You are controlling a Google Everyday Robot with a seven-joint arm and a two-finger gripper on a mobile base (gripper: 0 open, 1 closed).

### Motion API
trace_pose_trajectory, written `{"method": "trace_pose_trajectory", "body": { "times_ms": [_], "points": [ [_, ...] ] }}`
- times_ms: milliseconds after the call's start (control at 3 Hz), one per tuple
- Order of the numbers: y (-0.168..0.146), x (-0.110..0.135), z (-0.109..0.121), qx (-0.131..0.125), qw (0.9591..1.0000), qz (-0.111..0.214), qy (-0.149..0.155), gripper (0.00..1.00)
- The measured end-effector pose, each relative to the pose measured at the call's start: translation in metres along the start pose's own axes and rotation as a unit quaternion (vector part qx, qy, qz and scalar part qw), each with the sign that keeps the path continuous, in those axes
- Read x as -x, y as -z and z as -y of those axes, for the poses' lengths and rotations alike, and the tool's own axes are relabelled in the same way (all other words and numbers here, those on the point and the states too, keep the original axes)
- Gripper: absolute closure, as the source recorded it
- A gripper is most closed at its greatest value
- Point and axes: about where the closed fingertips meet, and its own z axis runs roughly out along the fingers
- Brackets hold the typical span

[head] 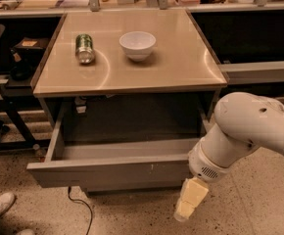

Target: Open top drawer

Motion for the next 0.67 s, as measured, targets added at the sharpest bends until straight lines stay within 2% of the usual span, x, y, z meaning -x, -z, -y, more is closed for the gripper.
{"method": "trace_pose_trajectory", "body": {
  "times_ms": [333,667],
  "points": [
    [0.020,0.009,0.010,-0.021,0.9995,0.022,0.007,0.00],
    [0.037,0.013,0.021,-0.032,0.9988,0.036,0.011,0.00]
  ]
}}
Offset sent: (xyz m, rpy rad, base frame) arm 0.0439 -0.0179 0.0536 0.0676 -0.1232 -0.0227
